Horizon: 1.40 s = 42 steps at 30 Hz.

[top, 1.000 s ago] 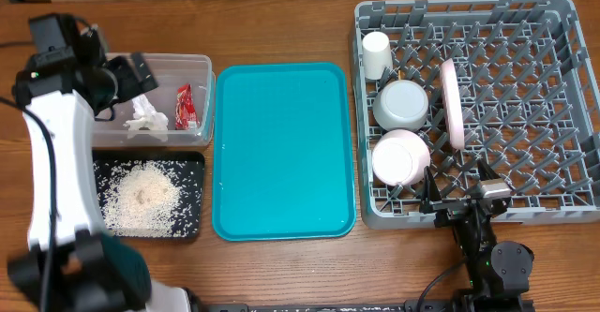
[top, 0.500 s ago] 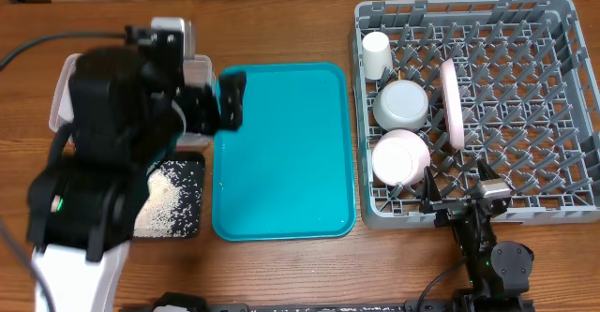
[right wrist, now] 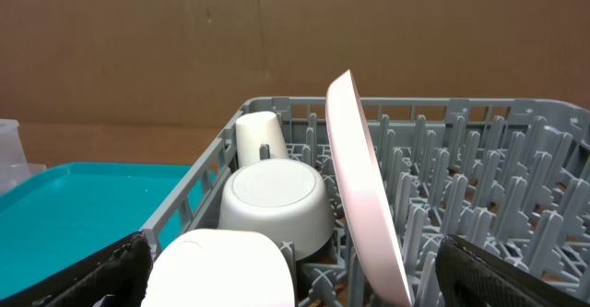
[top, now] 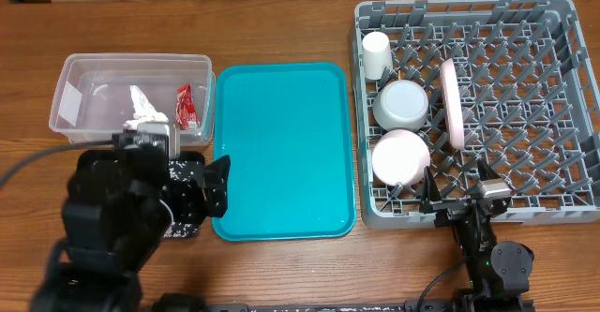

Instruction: Sort waste into correct bins and load items into the dishwasher

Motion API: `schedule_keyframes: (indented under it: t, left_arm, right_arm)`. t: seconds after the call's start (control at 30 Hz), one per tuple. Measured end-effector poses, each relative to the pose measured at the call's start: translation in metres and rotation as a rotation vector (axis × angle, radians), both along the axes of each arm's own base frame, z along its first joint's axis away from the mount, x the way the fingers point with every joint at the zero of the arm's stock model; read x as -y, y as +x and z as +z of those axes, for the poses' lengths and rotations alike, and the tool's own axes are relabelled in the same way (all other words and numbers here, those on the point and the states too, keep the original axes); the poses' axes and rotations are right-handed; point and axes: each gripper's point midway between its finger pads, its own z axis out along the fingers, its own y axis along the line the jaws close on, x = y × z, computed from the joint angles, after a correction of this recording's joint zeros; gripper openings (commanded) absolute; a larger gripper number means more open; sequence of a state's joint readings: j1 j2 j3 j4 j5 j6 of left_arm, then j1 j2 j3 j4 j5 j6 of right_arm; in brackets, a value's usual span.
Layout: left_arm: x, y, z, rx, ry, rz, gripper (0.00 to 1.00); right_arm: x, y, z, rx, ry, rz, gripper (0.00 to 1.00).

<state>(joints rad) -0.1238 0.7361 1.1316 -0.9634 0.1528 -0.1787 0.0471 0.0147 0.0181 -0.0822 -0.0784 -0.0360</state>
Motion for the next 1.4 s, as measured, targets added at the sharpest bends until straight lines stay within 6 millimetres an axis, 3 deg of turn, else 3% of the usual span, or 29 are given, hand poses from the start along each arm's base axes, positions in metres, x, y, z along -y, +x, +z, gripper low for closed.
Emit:
schedule_keyframes:
  t: [0.1, 0.23, 0.4, 0.53, 0.87, 1.2, 1.4]
  left_arm:
    - [-0.007, 0.014, -0.025, 0.085, -0.019, 0.030, 1.00]
    - [-0.009, 0.029, -0.041, 0.265, -0.056, 0.024, 1.00]
    - [-0.002, 0.029, -0.032, 0.584, -0.081, -0.040, 1.00]
    - [0.001, 0.019, -0.041, 0.732, -0.080, -0.064, 1.00]
    - [-0.020, 0.019, -0.088, 0.726, -0.055, 0.063, 1.00]
    - [-0.044, 0.019, -0.151, 0.496, -0.003, 0.206, 1.00]
    - [-0.053, 0.019, -0.154, 0.490, 0.045, 0.246, 1.00]
  right_arm:
    - [0.000, 0.000, 0.000, 0.000, 0.000, 0.000, 1.00]
    - [0.000, 0.000, 0.000, 0.000, 0.000, 0.000, 1.00]
    - [0.000, 0.000, 0.000, 0.000, 0.000, 0.000, 1.00]
    - [0.000, 0.000, 0.000, 0.000, -0.001, 0.000, 1.00]
    - [0.000, 0.000, 0.000, 0.000, 0.000, 0.000, 1.00]
    - [0.000, 0.000, 0.000, 0.000, 0.000, 0.000, 1.00]
    - [0.000, 0.000, 0.000, 0.000, 0.000, 0.000, 1.00]
